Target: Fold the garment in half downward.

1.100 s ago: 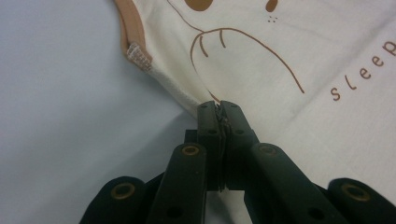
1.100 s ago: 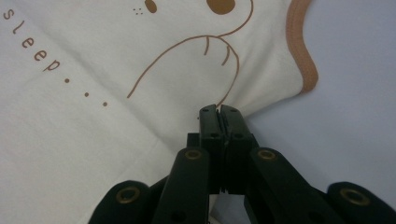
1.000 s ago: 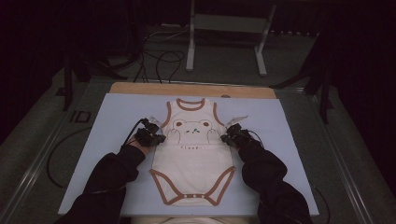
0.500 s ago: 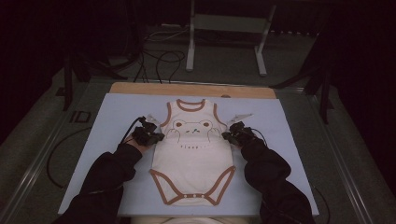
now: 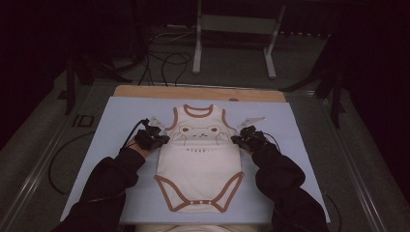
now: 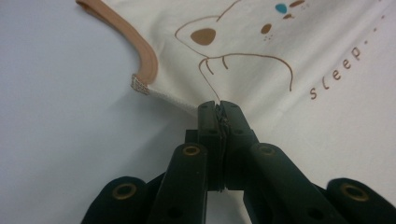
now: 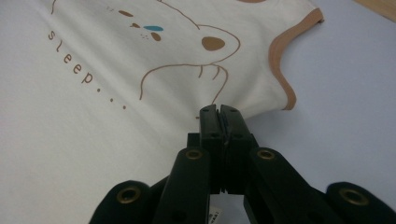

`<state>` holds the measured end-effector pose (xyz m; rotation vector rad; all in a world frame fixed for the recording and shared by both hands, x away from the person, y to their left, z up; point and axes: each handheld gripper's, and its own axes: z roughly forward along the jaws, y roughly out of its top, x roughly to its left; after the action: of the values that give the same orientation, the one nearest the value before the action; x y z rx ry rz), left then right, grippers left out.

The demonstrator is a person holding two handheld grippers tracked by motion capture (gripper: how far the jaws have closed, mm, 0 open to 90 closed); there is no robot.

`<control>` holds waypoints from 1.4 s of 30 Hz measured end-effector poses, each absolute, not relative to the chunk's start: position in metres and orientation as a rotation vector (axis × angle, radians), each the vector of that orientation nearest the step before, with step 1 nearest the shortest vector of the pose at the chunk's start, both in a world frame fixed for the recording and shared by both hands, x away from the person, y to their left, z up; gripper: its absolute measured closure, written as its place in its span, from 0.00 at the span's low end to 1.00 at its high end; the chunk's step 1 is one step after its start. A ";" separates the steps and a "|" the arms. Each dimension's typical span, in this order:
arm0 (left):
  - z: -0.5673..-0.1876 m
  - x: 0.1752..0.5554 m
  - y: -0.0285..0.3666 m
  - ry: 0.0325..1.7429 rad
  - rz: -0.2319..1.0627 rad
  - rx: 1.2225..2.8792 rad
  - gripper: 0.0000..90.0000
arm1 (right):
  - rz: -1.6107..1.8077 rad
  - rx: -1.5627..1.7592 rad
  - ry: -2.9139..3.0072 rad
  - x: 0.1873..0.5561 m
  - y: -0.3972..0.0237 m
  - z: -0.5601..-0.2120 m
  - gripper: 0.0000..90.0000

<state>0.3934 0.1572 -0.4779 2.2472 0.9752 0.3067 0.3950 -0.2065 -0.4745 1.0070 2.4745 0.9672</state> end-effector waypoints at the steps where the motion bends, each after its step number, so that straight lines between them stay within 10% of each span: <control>1: -0.477 0.393 0.158 0.977 0.302 2.242 0.99 | 0.970 1.002 2.472 0.394 -0.207 -0.473 1.00; 42: -0.449 0.348 0.161 0.841 0.290 2.284 0.99 | 1.042 0.905 2.469 0.347 -0.215 -0.448 0.99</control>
<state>0.3481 0.1614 -0.4494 2.2837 0.8407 0.2901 0.3469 -0.2150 -0.4479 0.9053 2.4693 1.0420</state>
